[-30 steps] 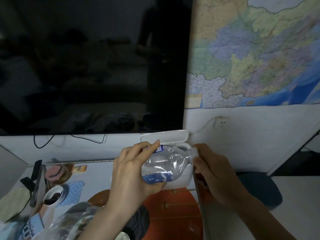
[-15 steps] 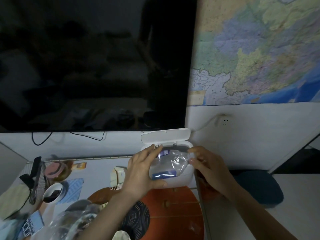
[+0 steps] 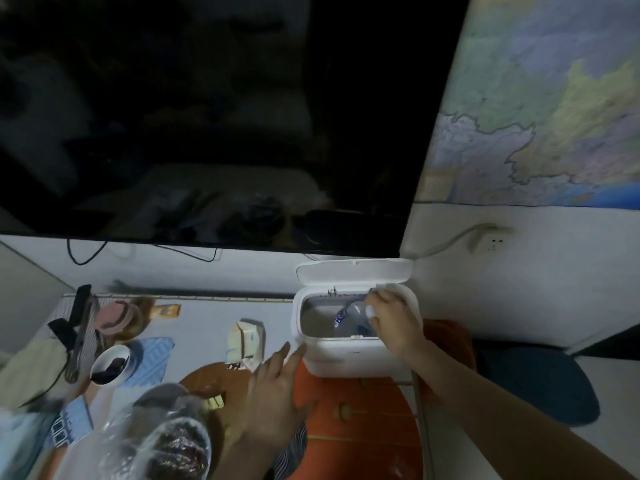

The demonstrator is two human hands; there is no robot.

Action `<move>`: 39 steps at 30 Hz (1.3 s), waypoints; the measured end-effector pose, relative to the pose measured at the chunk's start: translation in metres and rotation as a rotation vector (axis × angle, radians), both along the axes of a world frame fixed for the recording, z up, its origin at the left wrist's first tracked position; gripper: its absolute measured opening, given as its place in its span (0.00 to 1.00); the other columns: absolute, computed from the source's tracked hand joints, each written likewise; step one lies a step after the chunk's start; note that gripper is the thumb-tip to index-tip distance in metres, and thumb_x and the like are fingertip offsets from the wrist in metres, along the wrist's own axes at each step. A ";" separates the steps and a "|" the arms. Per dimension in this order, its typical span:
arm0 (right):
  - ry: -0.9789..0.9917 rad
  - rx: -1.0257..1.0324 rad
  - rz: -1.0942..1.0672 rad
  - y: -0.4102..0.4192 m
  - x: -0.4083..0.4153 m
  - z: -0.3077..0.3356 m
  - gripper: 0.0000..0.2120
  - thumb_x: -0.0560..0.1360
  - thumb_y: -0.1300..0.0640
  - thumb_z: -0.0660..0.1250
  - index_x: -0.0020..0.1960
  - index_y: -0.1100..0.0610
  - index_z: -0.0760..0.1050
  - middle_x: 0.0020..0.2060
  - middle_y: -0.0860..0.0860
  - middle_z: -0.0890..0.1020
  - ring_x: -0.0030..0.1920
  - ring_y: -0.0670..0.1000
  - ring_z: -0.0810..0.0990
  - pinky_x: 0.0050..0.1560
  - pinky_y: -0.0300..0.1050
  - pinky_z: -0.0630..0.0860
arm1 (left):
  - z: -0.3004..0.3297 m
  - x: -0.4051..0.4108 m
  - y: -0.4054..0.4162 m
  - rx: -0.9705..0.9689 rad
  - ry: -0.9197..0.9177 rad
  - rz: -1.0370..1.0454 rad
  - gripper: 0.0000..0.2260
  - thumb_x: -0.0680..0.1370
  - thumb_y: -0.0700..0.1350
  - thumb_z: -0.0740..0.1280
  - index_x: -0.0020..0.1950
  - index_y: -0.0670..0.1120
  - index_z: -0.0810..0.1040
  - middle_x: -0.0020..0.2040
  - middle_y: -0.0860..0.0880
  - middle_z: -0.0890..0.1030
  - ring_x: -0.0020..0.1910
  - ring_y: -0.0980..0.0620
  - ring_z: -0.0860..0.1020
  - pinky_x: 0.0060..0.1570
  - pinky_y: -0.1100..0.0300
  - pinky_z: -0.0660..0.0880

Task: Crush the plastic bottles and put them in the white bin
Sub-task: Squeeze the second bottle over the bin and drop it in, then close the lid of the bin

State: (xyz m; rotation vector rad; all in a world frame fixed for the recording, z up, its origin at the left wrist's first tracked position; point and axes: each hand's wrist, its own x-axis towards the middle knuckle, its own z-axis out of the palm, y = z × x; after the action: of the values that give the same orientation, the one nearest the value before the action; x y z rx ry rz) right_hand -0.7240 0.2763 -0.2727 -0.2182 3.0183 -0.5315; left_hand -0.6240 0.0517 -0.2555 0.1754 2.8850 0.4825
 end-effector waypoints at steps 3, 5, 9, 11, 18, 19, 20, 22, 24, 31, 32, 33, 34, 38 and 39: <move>-0.135 0.066 -0.034 -0.014 -0.014 -0.021 0.15 0.76 0.63 0.61 0.62 0.59 0.69 0.57 0.58 0.78 0.51 0.58 0.79 0.46 0.49 0.78 | -0.011 0.004 -0.001 -0.073 -0.023 0.013 0.37 0.72 0.61 0.65 0.74 0.59 0.46 0.76 0.53 0.52 0.72 0.50 0.56 0.67 0.55 0.55; -0.198 0.080 -0.028 -0.020 -0.022 -0.032 0.13 0.77 0.62 0.60 0.61 0.60 0.70 0.55 0.58 0.78 0.50 0.57 0.79 0.45 0.48 0.76 | -0.019 0.005 -0.002 -0.108 -0.030 0.007 0.37 0.73 0.62 0.63 0.74 0.59 0.44 0.76 0.54 0.50 0.73 0.51 0.54 0.68 0.55 0.52; -0.265 0.134 -0.024 -0.025 -0.030 -0.049 0.07 0.77 0.61 0.61 0.55 0.58 0.72 0.50 0.56 0.80 0.49 0.54 0.79 0.47 0.47 0.78 | -0.033 0.006 -0.002 -0.125 -0.078 -0.022 0.35 0.75 0.61 0.61 0.74 0.59 0.42 0.76 0.54 0.49 0.74 0.51 0.50 0.71 0.53 0.48; -0.283 0.146 -0.036 -0.025 -0.030 -0.055 0.08 0.76 0.61 0.63 0.56 0.56 0.72 0.51 0.54 0.80 0.50 0.53 0.79 0.49 0.47 0.78 | -0.039 0.007 -0.002 -0.116 -0.103 -0.027 0.35 0.75 0.61 0.61 0.74 0.59 0.44 0.76 0.53 0.49 0.74 0.51 0.50 0.71 0.52 0.47; -0.243 0.171 -0.023 -0.015 -0.024 -0.049 0.10 0.76 0.59 0.63 0.58 0.57 0.73 0.50 0.54 0.81 0.49 0.53 0.80 0.50 0.48 0.79 | -0.043 0.009 0.000 -0.097 -0.128 -0.039 0.35 0.75 0.59 0.62 0.74 0.58 0.44 0.77 0.52 0.50 0.74 0.50 0.49 0.71 0.51 0.45; -0.234 0.169 -0.025 -0.013 -0.022 -0.047 0.11 0.77 0.59 0.62 0.58 0.57 0.73 0.50 0.54 0.81 0.48 0.54 0.80 0.50 0.49 0.79 | -0.042 0.009 0.000 -0.099 -0.114 -0.042 0.35 0.75 0.59 0.62 0.74 0.58 0.44 0.77 0.52 0.50 0.74 0.50 0.49 0.71 0.51 0.45; -0.219 0.175 -0.024 -0.011 -0.019 -0.044 0.11 0.77 0.60 0.61 0.59 0.57 0.73 0.50 0.54 0.81 0.48 0.53 0.80 0.50 0.49 0.79 | -0.041 0.009 0.001 -0.100 -0.103 -0.043 0.36 0.75 0.59 0.63 0.74 0.58 0.44 0.76 0.52 0.51 0.74 0.50 0.50 0.71 0.51 0.46; -0.164 0.189 -0.017 -0.007 -0.012 -0.037 0.12 0.77 0.60 0.61 0.60 0.56 0.72 0.52 0.54 0.81 0.49 0.54 0.80 0.50 0.48 0.79 | -0.036 0.005 0.003 -0.113 -0.097 -0.047 0.36 0.75 0.58 0.64 0.75 0.57 0.45 0.77 0.50 0.50 0.74 0.49 0.50 0.71 0.50 0.47; -0.085 0.182 -0.017 -0.001 -0.005 -0.025 0.12 0.77 0.60 0.60 0.60 0.56 0.72 0.54 0.54 0.79 0.53 0.54 0.78 0.53 0.47 0.77 | -0.029 -0.005 0.005 -0.170 -0.076 -0.078 0.36 0.75 0.57 0.64 0.75 0.56 0.45 0.77 0.49 0.49 0.75 0.48 0.48 0.72 0.50 0.46; 0.272 0.182 -0.089 0.020 -0.011 0.031 0.23 0.72 0.60 0.68 0.66 0.60 0.68 0.61 0.62 0.74 0.57 0.63 0.75 0.52 0.55 0.74 | 0.004 -0.091 0.023 -0.139 0.246 -0.095 0.35 0.76 0.54 0.63 0.76 0.49 0.46 0.77 0.43 0.47 0.75 0.42 0.50 0.71 0.46 0.48; 0.248 0.163 -0.076 0.022 -0.016 0.035 0.26 0.73 0.58 0.68 0.69 0.60 0.64 0.65 0.63 0.71 0.61 0.63 0.72 0.56 0.56 0.72 | 0.010 -0.106 0.028 -0.133 0.273 -0.091 0.34 0.77 0.54 0.62 0.76 0.48 0.46 0.77 0.43 0.46 0.75 0.43 0.49 0.71 0.46 0.47; 0.203 0.153 -0.059 0.022 -0.020 0.038 0.29 0.75 0.56 0.66 0.72 0.59 0.59 0.70 0.61 0.65 0.66 0.62 0.67 0.61 0.56 0.69 | 0.013 -0.118 0.033 -0.140 0.276 -0.092 0.34 0.78 0.55 0.60 0.76 0.47 0.44 0.77 0.44 0.44 0.75 0.44 0.48 0.71 0.47 0.47; 0.158 0.149 -0.045 0.023 -0.025 0.037 0.31 0.76 0.54 0.64 0.74 0.58 0.53 0.73 0.60 0.60 0.71 0.61 0.61 0.66 0.56 0.65 | 0.014 -0.129 0.037 -0.157 0.266 -0.099 0.34 0.79 0.56 0.58 0.76 0.46 0.42 0.77 0.44 0.42 0.75 0.45 0.46 0.72 0.48 0.46; 0.070 0.152 -0.016 0.023 -0.034 0.029 0.33 0.77 0.50 0.61 0.75 0.58 0.49 0.75 0.57 0.58 0.74 0.57 0.55 0.72 0.55 0.58 | 0.012 -0.147 0.046 -0.224 0.205 -0.148 0.32 0.80 0.57 0.51 0.75 0.46 0.38 0.77 0.46 0.42 0.75 0.47 0.42 0.72 0.49 0.43; 0.079 0.152 -0.012 0.024 -0.033 0.027 0.32 0.77 0.50 0.61 0.75 0.58 0.50 0.73 0.57 0.61 0.73 0.58 0.57 0.71 0.56 0.59 | 0.011 -0.146 0.046 -0.220 0.200 -0.152 0.31 0.80 0.57 0.51 0.75 0.46 0.39 0.77 0.46 0.45 0.75 0.47 0.42 0.72 0.49 0.42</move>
State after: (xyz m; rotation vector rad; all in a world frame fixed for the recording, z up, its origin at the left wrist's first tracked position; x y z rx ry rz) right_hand -0.7568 0.3005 -0.2456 -0.2173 3.1194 -0.2993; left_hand -0.7699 0.0978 -0.2444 0.4256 3.0584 0.1249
